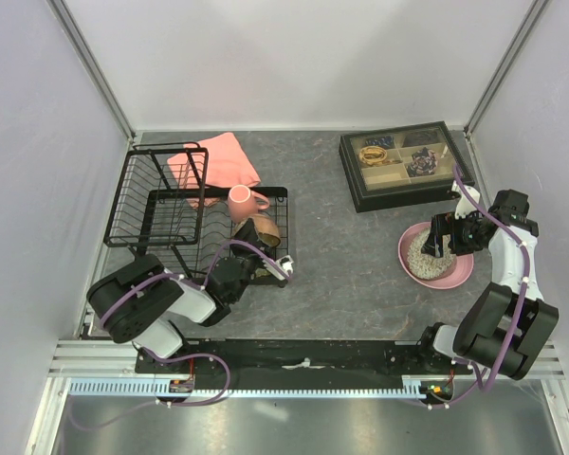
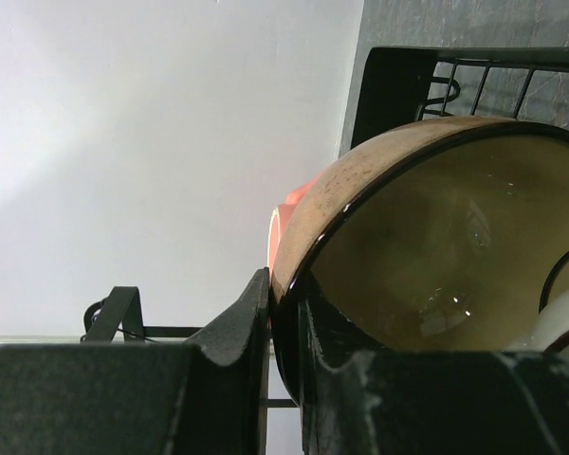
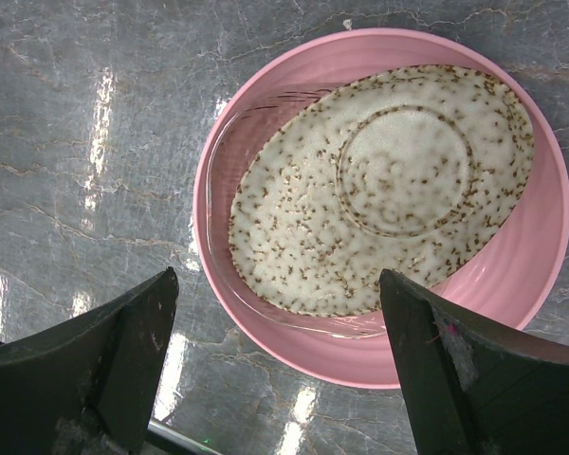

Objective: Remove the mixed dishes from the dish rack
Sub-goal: Pick up the bowl from the dish rack.

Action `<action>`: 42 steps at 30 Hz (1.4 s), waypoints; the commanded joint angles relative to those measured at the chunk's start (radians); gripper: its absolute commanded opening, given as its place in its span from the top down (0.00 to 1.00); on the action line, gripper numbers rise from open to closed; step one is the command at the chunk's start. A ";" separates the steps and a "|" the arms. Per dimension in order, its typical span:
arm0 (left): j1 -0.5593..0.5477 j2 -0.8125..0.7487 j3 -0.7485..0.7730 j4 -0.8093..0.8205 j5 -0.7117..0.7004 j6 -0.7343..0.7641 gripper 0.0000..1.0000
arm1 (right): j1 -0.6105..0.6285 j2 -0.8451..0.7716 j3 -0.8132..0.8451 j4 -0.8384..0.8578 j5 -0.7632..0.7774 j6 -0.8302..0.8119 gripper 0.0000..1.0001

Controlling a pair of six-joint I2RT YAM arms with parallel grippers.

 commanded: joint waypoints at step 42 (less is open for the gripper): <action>0.010 -0.030 0.108 0.354 0.014 0.124 0.98 | 0.006 0.015 0.009 0.013 0.002 -0.015 0.06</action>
